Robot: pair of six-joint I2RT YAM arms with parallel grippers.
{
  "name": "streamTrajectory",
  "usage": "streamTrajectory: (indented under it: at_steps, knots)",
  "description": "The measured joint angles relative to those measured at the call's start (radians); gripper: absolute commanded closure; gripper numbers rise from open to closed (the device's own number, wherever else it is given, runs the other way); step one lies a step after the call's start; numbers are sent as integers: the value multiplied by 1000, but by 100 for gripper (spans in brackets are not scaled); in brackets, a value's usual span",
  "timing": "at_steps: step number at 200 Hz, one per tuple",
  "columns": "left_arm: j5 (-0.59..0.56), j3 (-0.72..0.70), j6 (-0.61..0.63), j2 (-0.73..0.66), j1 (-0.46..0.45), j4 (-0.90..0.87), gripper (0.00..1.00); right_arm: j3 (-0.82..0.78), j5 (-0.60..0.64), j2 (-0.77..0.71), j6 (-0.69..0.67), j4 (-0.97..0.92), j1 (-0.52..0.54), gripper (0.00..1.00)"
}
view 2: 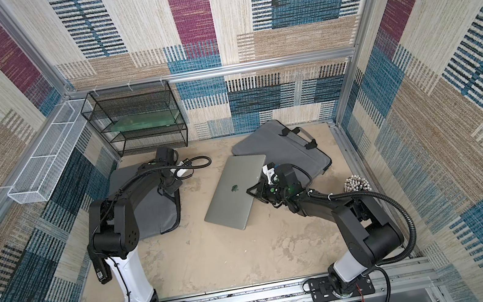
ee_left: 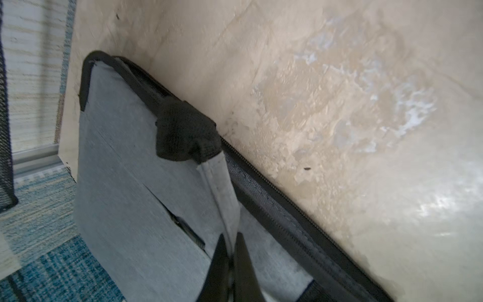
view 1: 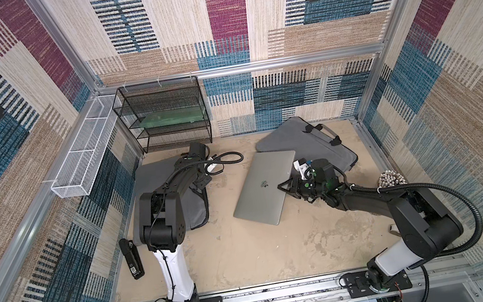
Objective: Open the zippered laptop bag and take out the laptop
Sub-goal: Move the zippered laptop bag to the center of the board.
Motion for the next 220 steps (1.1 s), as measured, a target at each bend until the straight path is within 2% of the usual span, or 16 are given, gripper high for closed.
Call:
streamTrajectory:
  at_steps: [49, 77, 101, 127, 151, 175, 220]
  knots:
    - [19, -107, 149, -34, 3, 181, 100, 73, -8, 100, 15, 22, 29, 100]
    - [26, -110, 218, -25, 14, 257, 100, 155, -15, 181, 14, 26, 36, 100]
    - [26, -100, 228, -24, 36, 270, 100, 241, -53, 265, 2, 19, 36, 100]
    - [61, -16, 169, -31, 40, 194, 99, 369, -110, 373, -39, -27, 27, 100]
    - [124, 40, 75, -56, 40, 117, 86, 504, -178, 475, -96, -109, 8, 100]
    - [185, 22, -9, -100, 40, 67, 77, 644, -240, 565, -169, -229, -17, 100]
    - [240, -44, -97, -185, 40, 43, 74, 851, -311, 690, -279, -422, -43, 96]
